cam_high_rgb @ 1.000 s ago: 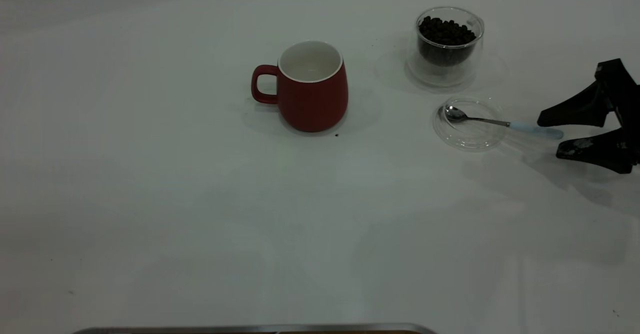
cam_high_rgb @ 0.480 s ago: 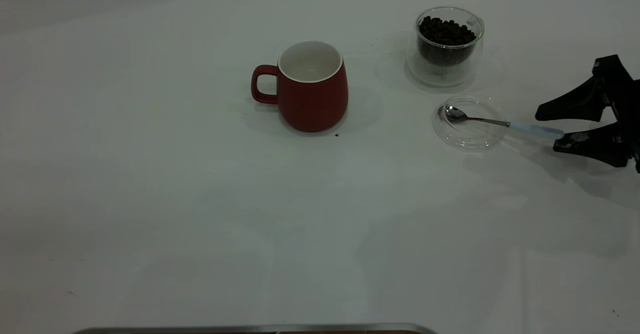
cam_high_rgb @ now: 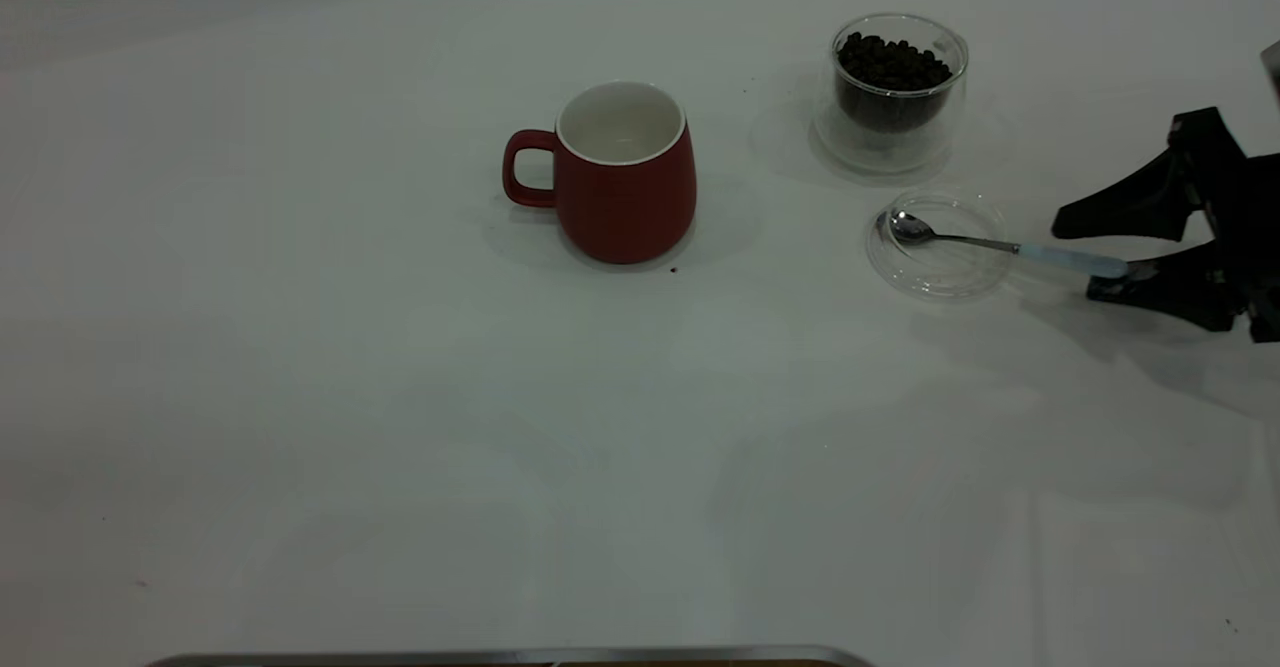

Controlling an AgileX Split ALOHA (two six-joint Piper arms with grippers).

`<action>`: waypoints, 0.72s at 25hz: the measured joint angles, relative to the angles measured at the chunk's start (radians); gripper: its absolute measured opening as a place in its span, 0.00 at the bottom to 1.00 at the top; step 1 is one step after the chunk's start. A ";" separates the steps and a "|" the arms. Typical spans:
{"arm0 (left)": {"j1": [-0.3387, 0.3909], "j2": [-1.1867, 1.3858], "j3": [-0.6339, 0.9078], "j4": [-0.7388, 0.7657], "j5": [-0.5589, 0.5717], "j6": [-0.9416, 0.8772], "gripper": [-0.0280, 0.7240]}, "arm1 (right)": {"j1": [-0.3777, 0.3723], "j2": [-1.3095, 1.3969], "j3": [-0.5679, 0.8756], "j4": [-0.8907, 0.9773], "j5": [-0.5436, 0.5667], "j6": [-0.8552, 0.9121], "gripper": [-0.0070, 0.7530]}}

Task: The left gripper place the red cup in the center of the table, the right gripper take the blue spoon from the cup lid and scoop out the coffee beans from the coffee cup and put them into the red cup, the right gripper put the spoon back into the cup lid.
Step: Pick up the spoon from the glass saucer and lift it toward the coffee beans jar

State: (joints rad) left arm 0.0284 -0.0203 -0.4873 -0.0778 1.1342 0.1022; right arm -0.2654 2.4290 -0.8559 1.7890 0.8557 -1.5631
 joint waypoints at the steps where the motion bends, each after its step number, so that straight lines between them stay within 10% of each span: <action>1: 0.000 0.000 0.000 0.000 0.000 0.000 0.75 | 0.004 0.009 -0.001 0.000 0.005 0.000 0.73; 18: 0.000 0.000 0.000 0.000 0.000 0.000 0.75 | 0.006 0.034 -0.003 0.000 0.033 -0.001 0.52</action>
State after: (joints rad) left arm 0.0284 -0.0203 -0.4873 -0.0778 1.1342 0.1022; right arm -0.2593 2.4626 -0.8590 1.7890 0.8890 -1.5640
